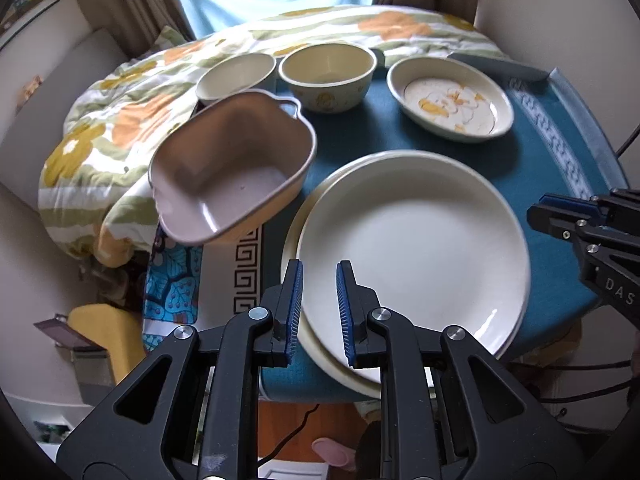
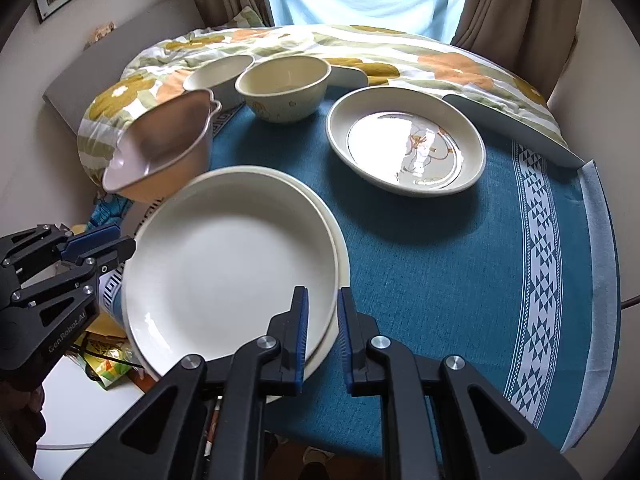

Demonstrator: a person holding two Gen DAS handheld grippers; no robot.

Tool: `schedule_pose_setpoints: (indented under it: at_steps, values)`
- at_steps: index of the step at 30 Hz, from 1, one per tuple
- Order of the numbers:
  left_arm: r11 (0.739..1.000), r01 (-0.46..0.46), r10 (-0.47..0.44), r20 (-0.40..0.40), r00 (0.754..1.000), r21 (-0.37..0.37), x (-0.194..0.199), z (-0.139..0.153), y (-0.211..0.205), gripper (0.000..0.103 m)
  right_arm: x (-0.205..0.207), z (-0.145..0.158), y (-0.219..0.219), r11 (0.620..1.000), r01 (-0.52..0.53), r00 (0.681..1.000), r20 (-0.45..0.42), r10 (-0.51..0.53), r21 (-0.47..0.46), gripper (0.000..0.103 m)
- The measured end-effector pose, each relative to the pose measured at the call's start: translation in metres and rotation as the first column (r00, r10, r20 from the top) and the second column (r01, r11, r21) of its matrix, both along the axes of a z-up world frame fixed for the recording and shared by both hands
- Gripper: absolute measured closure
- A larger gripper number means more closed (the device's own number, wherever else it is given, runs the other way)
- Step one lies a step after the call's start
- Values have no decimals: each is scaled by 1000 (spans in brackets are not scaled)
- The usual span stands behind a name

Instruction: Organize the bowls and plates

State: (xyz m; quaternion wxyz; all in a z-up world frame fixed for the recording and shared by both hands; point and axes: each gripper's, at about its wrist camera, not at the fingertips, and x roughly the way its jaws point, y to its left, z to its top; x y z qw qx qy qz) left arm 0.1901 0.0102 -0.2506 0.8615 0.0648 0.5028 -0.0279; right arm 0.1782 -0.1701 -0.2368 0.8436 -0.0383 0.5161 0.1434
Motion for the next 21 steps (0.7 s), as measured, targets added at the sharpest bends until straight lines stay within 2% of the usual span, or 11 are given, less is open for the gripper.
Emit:
schedule_pose_setpoints:
  at_steps: [2, 3, 4, 5, 7, 8, 9, 11, 17, 21]
  values:
    - [999, 7, -6, 23, 1000, -47, 3, 17, 0, 88, -2, 15, -8, 1000, 26, 998, 54, -27, 12, 59]
    - [998, 14, -12, 36, 999, -62, 4, 24, -2, 87, -3, 23, -13, 999, 36, 996, 76, -38, 30, 21]
    - [997, 25, -21, 43, 999, -73, 6, 30, -3, 87, -4, 29, -18, 998, 46, 994, 97, -51, 51, 0]
    - [996, 32, -28, 47, 999, -78, 8, 36, -4, 84, -7, 36, -24, 996, 63, 990, 121, -71, 67, 0]
    - [995, 43, -39, 52, 998, -87, 15, 43, -7, 63, -10, 43, -34, 992, 100, 984, 140, -110, 78, 0]
    - [994, 47, -41, 64, 997, -98, 17, 47, -7, 29, -11, 45, -39, 990, 120, 981, 144, -131, 79, 0]
    - [993, 49, -40, 83, 996, -110, 18, 50, -7, 1, -12, 47, -44, 987, 142, 977, 148, -153, 80, 0]
    - [989, 59, -43, 112, 993, -139, 20, 58, -6, 0, -15, 50, -54, 980, 179, 970, 151, -190, 88, 0]
    - [974, 95, -78, 85, 993, -208, 35, 63, -7, 0, -19, 57, -74, 963, 256, 952, 149, -266, 81, 0]
    - [955, 131, -111, 85, 990, -267, 44, 65, -14, 0, -12, 62, -85, 960, 264, 949, 152, -277, 99, 0]
